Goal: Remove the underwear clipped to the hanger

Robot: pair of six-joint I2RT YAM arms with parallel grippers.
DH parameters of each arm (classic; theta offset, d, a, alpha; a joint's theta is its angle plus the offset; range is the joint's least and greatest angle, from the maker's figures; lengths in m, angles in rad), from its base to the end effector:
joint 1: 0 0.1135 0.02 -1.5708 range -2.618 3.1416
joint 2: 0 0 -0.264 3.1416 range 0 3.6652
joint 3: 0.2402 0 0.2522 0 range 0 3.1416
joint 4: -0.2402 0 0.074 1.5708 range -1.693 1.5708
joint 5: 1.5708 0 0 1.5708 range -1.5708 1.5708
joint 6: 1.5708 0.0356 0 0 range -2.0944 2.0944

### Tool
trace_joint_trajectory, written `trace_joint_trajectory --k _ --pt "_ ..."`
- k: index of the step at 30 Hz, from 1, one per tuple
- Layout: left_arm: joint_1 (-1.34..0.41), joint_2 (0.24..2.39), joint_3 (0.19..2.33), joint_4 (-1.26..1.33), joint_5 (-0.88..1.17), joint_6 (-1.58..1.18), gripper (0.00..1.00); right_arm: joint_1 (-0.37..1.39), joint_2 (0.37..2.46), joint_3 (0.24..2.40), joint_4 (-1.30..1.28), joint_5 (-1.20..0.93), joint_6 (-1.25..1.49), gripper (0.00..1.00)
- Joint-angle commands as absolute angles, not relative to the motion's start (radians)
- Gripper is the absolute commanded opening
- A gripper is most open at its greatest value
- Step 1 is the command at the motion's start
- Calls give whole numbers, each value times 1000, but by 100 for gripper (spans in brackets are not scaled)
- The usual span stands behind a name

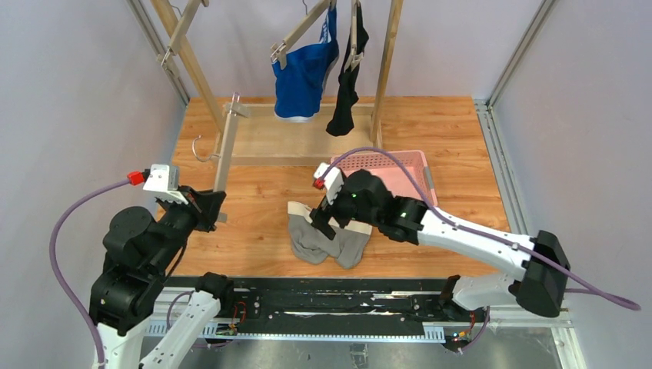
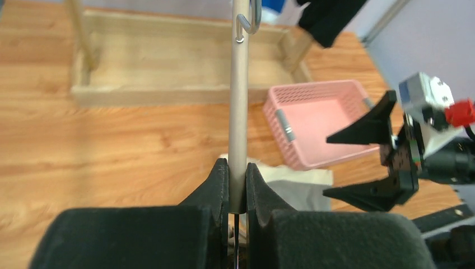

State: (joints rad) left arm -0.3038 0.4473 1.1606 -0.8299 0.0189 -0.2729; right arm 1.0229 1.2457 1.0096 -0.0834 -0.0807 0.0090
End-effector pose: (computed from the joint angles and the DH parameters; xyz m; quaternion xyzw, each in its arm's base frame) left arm 0.0349 -0.0117 0.4206 0.0178 0.7469 -0.1958 0.6352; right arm 0.1496 0.2506 0.3303 -0.4139 0.6966 0.3171 0.4928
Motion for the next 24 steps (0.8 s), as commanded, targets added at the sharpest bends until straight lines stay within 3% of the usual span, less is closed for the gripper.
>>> trace_joint_trajectory --k 1,17,22,24 --pt "-305 501 1176 -950 -183 -270 0 1082 1331 973 -183 -4 -37 92" --pt "-305 774 1186 -836 -294 -234 0 1109 1656 1000 -84 -187 52 90" --pt "-305 839 1232 -801 -304 -207 0 1109 1727 1008 -67 -217 73 77" --pt "-305 864 1266 -794 -298 -196 0 1108 1746 1015 -74 -228 78 58"
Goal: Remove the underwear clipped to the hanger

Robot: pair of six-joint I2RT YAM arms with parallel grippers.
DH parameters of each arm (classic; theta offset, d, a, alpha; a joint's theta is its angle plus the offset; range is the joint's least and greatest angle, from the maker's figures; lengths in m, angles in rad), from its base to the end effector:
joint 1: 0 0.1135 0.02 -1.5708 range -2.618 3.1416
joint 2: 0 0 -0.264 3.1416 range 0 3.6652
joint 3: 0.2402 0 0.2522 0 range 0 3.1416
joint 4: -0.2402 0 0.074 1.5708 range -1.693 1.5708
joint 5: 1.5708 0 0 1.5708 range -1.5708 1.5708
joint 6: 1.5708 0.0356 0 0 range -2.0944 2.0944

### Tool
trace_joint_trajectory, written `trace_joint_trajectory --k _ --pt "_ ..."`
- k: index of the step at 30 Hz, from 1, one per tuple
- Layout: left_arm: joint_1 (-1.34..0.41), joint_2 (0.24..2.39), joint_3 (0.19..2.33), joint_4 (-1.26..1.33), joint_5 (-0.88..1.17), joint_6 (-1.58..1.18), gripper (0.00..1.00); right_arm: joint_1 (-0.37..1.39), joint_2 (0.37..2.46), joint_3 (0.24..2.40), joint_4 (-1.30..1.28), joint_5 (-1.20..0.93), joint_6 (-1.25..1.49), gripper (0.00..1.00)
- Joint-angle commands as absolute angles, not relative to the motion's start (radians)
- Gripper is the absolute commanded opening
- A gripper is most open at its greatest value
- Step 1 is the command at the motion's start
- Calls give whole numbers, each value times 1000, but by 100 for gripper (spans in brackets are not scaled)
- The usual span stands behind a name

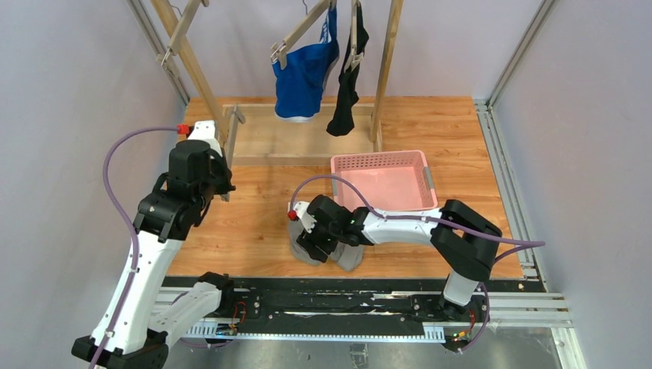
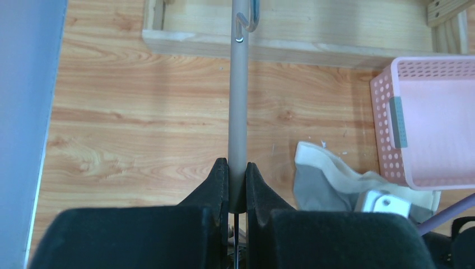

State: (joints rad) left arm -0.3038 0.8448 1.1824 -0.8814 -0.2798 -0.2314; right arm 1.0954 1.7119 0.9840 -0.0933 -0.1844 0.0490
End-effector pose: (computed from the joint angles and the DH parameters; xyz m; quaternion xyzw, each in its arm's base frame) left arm 0.1447 -0.0351 0.3927 -0.0372 0.8644 -0.0115 0.5012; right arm 0.1563 0.3179 0.1769 -0.4922 0.7858 0.2694 0.2601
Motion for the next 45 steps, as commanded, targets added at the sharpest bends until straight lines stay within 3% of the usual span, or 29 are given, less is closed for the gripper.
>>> trace_joint_trajectory --k 1,3,4,11,20,25,37,45 --pt "-304 879 1281 -794 -297 -188 0 1108 1753 1021 -80 -234 81 43" --pt "-304 913 1316 -798 -298 -172 0 1108 1757 1028 -93 -236 89 4" --pt "-304 932 1332 -798 -295 -165 0 1108 1752 1032 -99 -237 89 1" --pt "-258 1111 1537 -841 -227 -72 0 1105 1538 1055 -153 -178 78 1" --pt "-154 1330 1892 -972 -111 38 0 1025 1245 1163 -234 152 13 1" --pt "-124 1406 2012 -975 -6 44 0 878 1218 1224 -268 229 12 0" --pt "-31 1612 2327 -1000 243 80 0 598 1243 1203 -182 190 52 0" --pt "21 1629 2328 -969 294 64 0 460 1311 1150 -92 81 110 1"
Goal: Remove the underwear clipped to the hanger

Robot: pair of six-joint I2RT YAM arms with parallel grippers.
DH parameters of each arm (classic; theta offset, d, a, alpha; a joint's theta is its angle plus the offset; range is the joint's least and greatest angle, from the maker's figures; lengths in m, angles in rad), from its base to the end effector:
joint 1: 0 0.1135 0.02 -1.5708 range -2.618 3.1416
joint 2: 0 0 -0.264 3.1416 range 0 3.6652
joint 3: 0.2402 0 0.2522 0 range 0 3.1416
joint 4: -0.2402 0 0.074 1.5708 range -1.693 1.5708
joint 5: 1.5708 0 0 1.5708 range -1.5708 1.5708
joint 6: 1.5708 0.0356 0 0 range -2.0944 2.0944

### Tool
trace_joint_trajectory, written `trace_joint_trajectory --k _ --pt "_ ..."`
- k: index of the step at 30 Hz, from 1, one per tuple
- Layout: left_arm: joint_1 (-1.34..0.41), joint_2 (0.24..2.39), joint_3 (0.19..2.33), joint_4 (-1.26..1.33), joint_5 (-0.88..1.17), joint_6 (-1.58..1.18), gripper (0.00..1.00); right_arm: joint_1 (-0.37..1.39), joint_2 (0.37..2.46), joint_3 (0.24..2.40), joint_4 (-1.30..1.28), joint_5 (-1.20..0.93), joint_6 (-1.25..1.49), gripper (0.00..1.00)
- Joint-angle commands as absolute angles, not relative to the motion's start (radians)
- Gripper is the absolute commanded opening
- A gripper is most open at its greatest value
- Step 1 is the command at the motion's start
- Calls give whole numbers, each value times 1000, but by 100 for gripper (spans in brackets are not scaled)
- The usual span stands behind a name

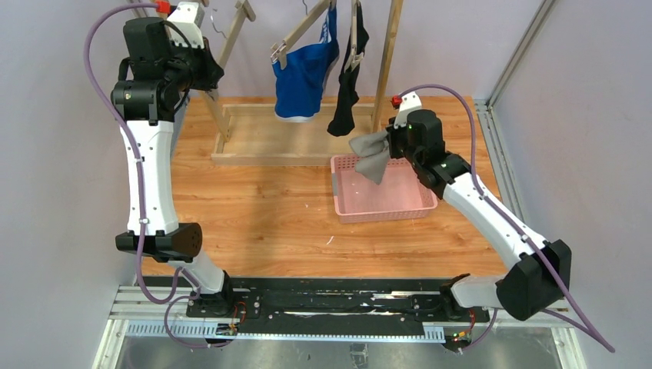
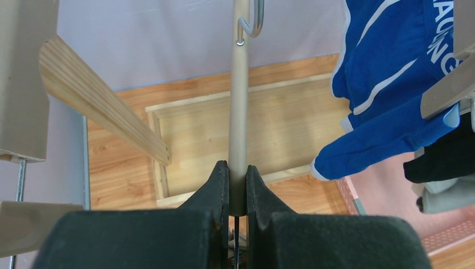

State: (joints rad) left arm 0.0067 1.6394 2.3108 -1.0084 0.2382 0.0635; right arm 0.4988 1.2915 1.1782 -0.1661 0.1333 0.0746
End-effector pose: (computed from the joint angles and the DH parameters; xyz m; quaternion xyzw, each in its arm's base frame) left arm 0.2951 -0.0064 0.5403 0.0917 0.8076 -0.0767 0.5775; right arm 0.2679 0.1405 0.3691 -0.1286 0.7875 0.1188 0.5910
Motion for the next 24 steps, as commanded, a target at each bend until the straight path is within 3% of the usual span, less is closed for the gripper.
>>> trace_joint_trajectory --k 1,20,21,23,24 --pt "23 1626 2320 -960 296 62 0 454 1319 1146 -84 75 112 1" --pt "114 1607 2306 -827 304 -18 0 422 1542 1013 15 -13 147 1" --pt "122 1612 2310 -815 306 -31 0 422 1556 1018 4 -15 152 5" --pt "136 1621 2314 -784 317 -53 0 422 1578 1027 -18 -20 159 31" --pt "140 1626 2317 -773 323 -62 0 423 1585 1026 -23 -22 162 40"
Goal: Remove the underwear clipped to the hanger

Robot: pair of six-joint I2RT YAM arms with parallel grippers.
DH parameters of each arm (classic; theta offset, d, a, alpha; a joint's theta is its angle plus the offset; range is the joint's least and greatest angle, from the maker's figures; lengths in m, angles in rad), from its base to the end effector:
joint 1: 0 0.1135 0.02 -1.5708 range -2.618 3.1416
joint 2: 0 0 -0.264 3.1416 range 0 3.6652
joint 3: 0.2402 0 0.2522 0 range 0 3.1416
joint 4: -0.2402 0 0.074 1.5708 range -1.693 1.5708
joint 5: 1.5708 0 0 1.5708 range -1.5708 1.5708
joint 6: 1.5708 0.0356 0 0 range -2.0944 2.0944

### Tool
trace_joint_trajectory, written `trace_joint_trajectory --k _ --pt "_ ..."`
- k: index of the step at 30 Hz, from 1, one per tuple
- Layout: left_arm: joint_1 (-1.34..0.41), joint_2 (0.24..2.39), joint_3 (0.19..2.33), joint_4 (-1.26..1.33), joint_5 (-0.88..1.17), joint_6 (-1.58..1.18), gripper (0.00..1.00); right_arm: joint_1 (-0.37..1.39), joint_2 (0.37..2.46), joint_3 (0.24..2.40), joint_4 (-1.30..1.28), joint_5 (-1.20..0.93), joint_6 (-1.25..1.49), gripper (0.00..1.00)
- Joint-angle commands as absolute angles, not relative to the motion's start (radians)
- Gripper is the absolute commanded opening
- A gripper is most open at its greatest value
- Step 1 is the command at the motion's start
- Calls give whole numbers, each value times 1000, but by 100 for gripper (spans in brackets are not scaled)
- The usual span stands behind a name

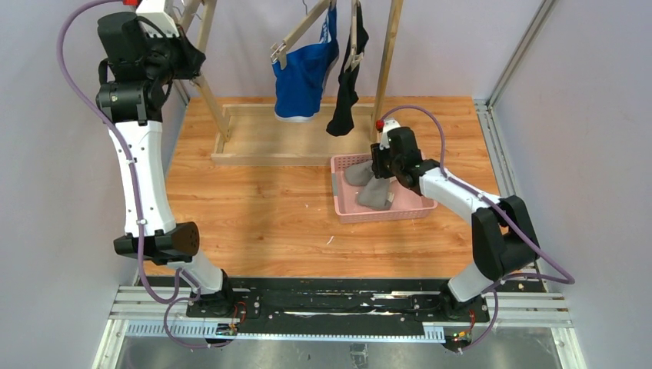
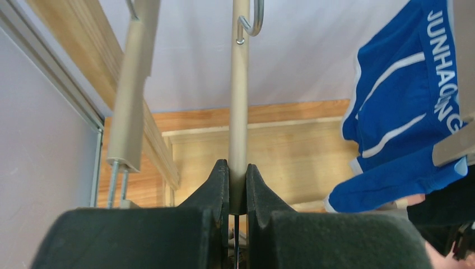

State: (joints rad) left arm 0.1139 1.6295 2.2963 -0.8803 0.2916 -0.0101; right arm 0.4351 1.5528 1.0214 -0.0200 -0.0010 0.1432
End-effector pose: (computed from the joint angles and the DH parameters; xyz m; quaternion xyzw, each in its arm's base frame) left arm 0.2958 0.0235 0.5528 0.0433 0.7743 -0.0807 0.6261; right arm 0.3175 0.1476 0.2476 -0.1272 0.8636 0.1395 0.4675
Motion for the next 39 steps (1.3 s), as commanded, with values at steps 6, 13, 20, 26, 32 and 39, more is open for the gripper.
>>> trace_joint_trajectory --k 6,13,20,26,32,39 --pt "147 1664 2345 -745 359 -72 0 422 1575 975 9 -48 181 68" --pt "151 1695 2352 -683 383 -95 0 425 1536 925 40 -99 187 69" --pt "153 1728 2357 -611 393 -141 0 459 1479 841 97 -128 182 68" --pt "155 1772 2378 -636 370 -144 0 501 1446 823 99 -117 183 71" --pt "153 1779 2355 -653 321 -133 15 545 1430 821 100 -113 170 71" --pt "154 1741 2301 -629 311 -119 28 576 1417 822 101 -105 168 71"
